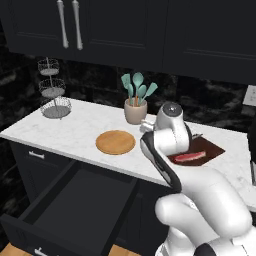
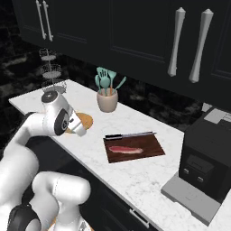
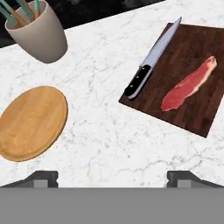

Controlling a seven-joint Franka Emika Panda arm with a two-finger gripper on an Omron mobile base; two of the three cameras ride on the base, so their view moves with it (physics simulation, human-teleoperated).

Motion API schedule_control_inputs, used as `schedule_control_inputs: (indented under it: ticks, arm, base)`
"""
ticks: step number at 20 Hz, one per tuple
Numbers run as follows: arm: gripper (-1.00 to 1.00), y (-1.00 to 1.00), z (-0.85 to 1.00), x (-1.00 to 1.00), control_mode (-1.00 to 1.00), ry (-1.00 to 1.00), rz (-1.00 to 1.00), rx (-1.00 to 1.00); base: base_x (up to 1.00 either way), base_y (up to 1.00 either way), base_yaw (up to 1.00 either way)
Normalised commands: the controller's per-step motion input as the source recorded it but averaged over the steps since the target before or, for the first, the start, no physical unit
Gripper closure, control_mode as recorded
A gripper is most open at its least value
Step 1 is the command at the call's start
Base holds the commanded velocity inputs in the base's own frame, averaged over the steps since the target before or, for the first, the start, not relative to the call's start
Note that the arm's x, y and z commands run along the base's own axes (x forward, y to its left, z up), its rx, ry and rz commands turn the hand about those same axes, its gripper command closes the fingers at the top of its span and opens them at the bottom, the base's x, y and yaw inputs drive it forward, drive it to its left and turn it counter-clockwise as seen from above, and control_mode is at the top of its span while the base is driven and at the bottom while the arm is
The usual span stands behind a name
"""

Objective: Pick up the knife from the drawer and place it on the cutting board. Then place the meat from the plate to the cutting board.

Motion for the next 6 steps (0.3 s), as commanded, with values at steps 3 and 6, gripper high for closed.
schedule_control_inputs:
  ticks: [3,6]
  arm:
    - [-1.00,0.95,0.45,-0.35,-1.00,0.00,0.21,-0.10]
    - [-1.00,0.46,0.09,-0.52,-1.00,-0.12,0.06,-0.04]
  base:
    - [0.00,0.00,0.00]
    - [0.00,0.00,0.00]
